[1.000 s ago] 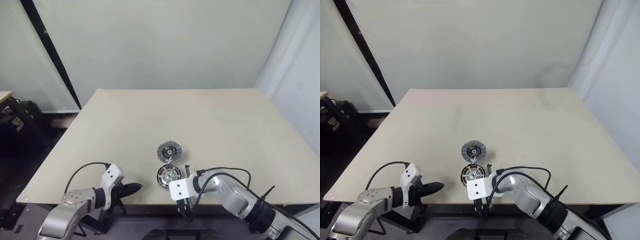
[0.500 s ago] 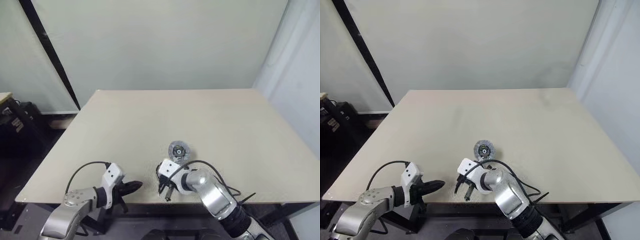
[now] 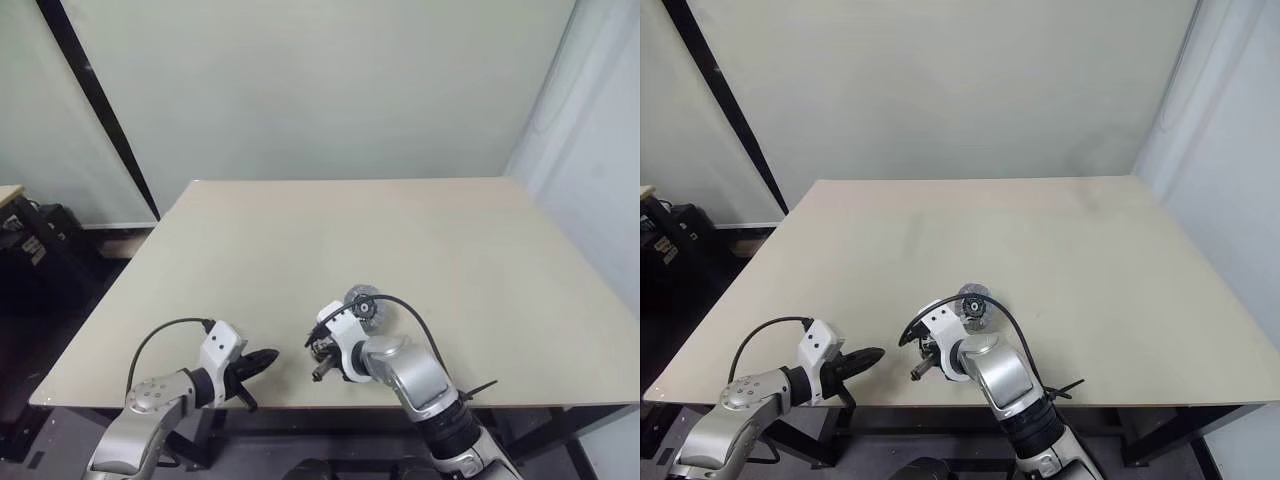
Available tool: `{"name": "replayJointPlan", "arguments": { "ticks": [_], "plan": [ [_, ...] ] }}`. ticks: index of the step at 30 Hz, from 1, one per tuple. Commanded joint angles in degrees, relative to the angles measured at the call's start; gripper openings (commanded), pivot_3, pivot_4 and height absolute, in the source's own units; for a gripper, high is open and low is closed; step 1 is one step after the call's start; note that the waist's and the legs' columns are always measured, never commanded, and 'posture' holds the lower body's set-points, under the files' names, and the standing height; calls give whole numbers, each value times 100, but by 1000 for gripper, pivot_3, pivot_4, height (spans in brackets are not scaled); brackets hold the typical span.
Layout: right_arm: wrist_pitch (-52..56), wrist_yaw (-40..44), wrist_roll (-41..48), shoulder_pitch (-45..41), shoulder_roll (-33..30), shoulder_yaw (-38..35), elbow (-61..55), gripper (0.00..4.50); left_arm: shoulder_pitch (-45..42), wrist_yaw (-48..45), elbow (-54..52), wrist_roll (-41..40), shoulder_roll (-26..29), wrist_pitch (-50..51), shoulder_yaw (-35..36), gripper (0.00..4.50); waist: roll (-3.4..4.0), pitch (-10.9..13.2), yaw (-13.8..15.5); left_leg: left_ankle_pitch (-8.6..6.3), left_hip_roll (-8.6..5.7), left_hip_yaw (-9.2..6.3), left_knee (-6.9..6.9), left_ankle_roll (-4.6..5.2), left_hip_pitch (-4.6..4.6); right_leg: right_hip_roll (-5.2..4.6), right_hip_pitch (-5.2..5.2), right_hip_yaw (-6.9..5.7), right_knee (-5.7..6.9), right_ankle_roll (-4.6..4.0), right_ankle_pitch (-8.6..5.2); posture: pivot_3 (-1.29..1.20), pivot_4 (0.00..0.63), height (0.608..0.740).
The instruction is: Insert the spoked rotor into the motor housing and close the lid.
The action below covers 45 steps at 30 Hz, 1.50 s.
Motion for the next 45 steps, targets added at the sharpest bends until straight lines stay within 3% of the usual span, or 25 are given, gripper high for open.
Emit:
{"name": "replayJointPlan", "arguments": {
  "ticks": [1, 9, 17, 22, 31, 39, 45],
  "plan": [
    [174, -378, 393, -25, 734, -385, 56, 19, -64, 8, -93, -45, -7, -98, 133, 0, 3, 2, 0, 0, 0, 0, 1, 0, 1, 0, 1, 0, 0, 0, 0, 0, 0, 740],
    [245, -1003, 1023, -310, 1034, -502, 552, 19, -43, 29, -121, -63, -55, -91, 135, 0, 14, 6, -5, 0, -2, -2, -3, 0, 3, 0, 0, -1, -3, 2, 1, 0, 0, 740],
    [-42, -1073, 1442, -426, 852, -43, 741, 19, 9, 46, -184, -70, -73, -86, 137, 0, 22, 11, -71, 0, -1, -2, -5, 0, 4, 0, 0, -1, -2, 1, 1, 0, 0, 740],
    [-244, -896, 1512, -524, 585, 220, 567, 1283, 36, 57, -212, -71, -73, -81, 144, 0, 23, 11, -205, 0, 2, -3, -11, 0, 4, 0, -4, -2, -2, 3, 2, 0, 0, 740],
    [-360, -632, 1432, -665, -268, 584, -388, 4468, 64, -23, -240, -198, -46, 2, 208, 0, 25, 13, -216, -1, 0, -10, -11, -2, -15, -2, -18, -7, -5, 4, 2, 0, 0, 740],
    [-936, -604, 1218, -1011, -1321, 295, -1186, 4468, 163, -28, -235, -491, -85, 178, 427, 0, 10, 3, -220, -1, 2, -9, -9, -2, -38, -6, -41, -9, -4, 5, 2, 0, 0, 740],
    [-1942, -1042, 715, -1392, -2055, -500, -689, 4468, 106, 32, -235, -583, -145, 178, 447, 0, 8, 2, -199, 0, -4, -4, -11, 0, -51, -10, -52, -6, -5, 5, 2, 0, 0, 740]
  ]
}}
